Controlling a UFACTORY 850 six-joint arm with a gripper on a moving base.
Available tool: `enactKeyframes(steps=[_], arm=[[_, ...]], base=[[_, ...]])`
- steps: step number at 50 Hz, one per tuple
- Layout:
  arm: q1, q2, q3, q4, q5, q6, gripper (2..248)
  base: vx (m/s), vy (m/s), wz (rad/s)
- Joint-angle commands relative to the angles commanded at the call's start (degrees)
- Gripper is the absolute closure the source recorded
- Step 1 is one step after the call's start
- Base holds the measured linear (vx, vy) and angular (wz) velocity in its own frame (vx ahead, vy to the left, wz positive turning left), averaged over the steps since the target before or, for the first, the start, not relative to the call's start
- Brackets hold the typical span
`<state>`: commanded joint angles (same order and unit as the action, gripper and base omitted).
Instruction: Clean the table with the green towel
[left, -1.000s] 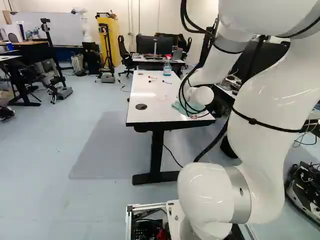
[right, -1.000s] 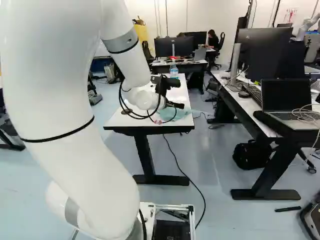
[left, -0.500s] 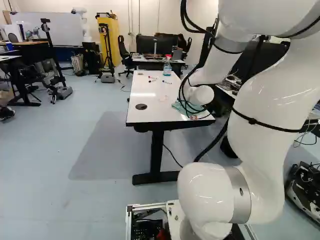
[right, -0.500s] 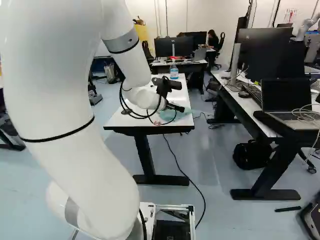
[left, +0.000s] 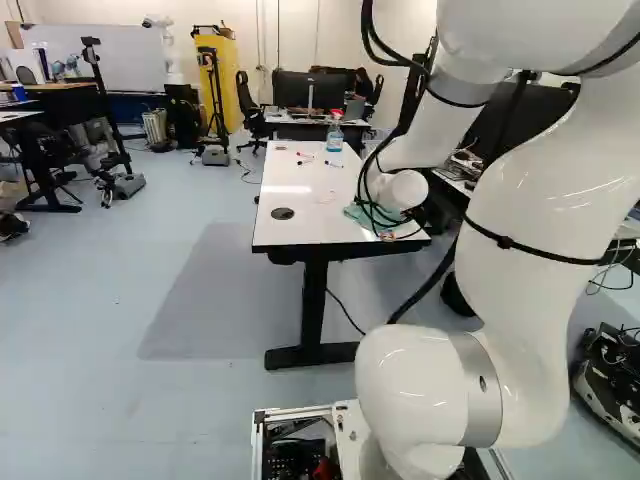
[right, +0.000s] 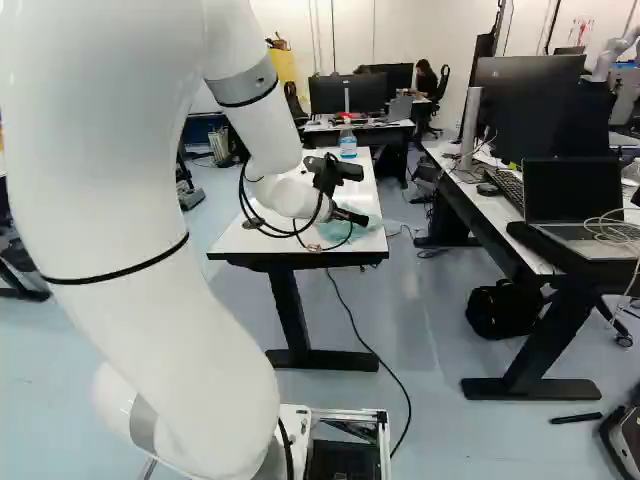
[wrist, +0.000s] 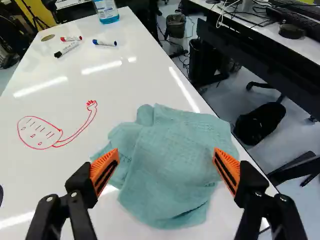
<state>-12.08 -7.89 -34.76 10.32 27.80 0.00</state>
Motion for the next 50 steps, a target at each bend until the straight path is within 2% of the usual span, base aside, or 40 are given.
enactKeyframes(steps=[47, 50], arm=[[0.24, 0.08, 0.09, 0.00, -0.34, 0.00, 3], [0.24, 0.08, 0.09, 0.00, -0.34, 0.00, 9]], base=[[0.000, 0.000, 0.000], [0.000, 0.000, 0.000]])
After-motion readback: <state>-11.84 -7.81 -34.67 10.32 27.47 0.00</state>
